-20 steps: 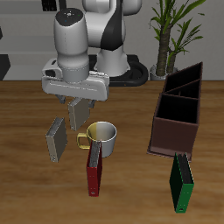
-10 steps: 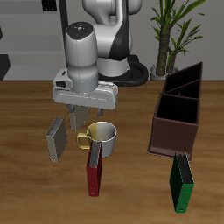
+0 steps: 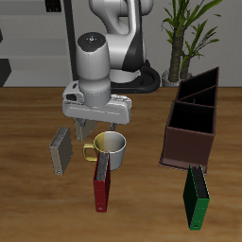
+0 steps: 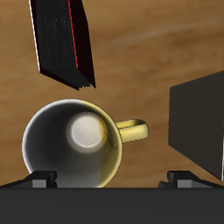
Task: Place the white-yellow mug into the left desk caddy's left compartment and place the red book into the left desk caddy's front compartment
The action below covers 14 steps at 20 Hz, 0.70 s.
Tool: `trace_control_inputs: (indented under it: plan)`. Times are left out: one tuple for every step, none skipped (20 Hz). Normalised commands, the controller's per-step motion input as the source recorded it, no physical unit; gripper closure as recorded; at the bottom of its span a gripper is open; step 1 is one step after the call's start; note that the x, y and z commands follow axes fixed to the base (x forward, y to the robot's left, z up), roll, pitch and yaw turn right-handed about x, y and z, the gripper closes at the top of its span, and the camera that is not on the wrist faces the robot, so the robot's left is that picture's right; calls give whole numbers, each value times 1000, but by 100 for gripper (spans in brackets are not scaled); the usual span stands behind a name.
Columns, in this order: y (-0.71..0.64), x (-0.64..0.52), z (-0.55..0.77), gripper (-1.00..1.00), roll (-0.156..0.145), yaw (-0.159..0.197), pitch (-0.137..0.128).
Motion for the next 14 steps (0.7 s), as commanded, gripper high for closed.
trace_control_inputs:
  plan:
    - [91,52,-308,-100,40,-26,46]
    - [-75,-23,-183,-100,-27,13,-13]
    - [-123,17,-221,-100,-13,-114,33]
    - [-41,-37,-194,-100,15,-7,5]
    - [-62,38,-125,-100,-1,-4,6]
    - [-206,-2,-290,-100,-48,-37,58]
    - [-117,-82,-441,-100,3,-16,43]
    - [-80,55,-113,-100,-17,4,33]
    - [-119,15,-316,-100,-20,-1,42]
    - [-91,-56,-364,-100,-19,-20,48]
    - [-79,-57,-277,-100,-10,-69,40]
    - [0,0,0,-100,0,0,0]
    - [-23,-37,-294,-100,-23,-23,25]
    - [-22,104,-281,-100,44,4,78]
